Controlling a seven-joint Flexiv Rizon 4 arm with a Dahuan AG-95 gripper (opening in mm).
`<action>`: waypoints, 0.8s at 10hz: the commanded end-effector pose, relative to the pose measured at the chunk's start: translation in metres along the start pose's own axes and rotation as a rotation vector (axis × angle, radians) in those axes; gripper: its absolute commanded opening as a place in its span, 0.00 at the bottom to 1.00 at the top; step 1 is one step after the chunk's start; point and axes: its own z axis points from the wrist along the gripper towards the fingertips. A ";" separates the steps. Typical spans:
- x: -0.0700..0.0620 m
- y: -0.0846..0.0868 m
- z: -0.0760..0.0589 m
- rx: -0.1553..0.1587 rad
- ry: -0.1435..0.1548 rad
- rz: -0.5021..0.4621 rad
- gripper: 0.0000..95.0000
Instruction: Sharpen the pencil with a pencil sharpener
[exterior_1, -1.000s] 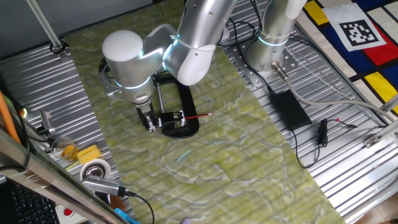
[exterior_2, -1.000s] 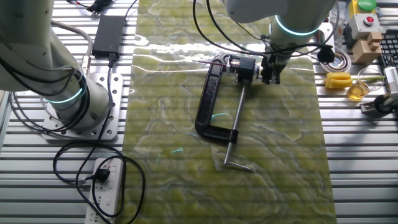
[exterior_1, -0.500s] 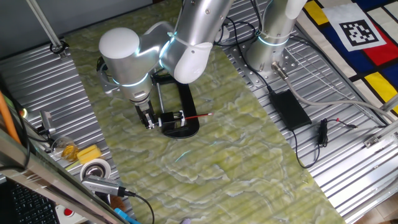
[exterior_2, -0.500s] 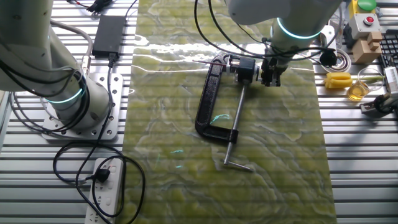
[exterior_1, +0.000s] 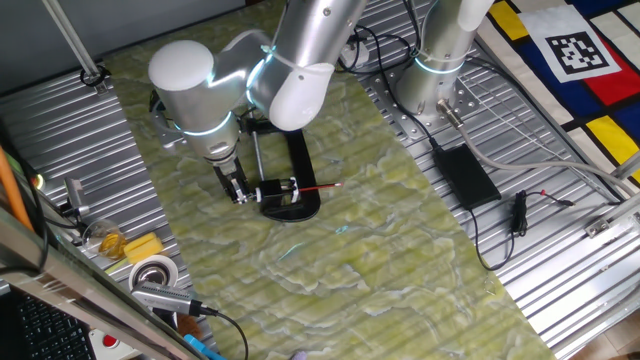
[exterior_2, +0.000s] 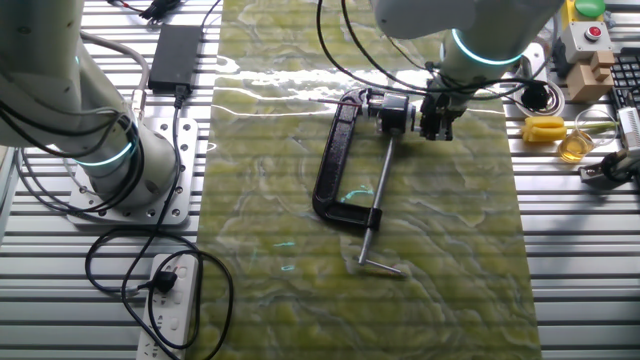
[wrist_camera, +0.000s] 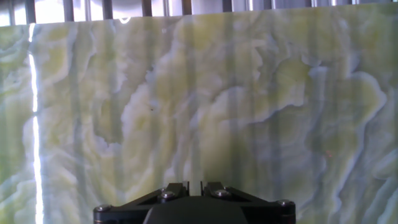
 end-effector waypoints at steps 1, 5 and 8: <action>0.003 -0.002 0.000 0.000 -0.003 -0.002 0.00; 0.003 -0.002 0.000 -0.003 0.000 0.014 0.00; 0.002 -0.002 -0.002 0.002 0.007 0.031 0.00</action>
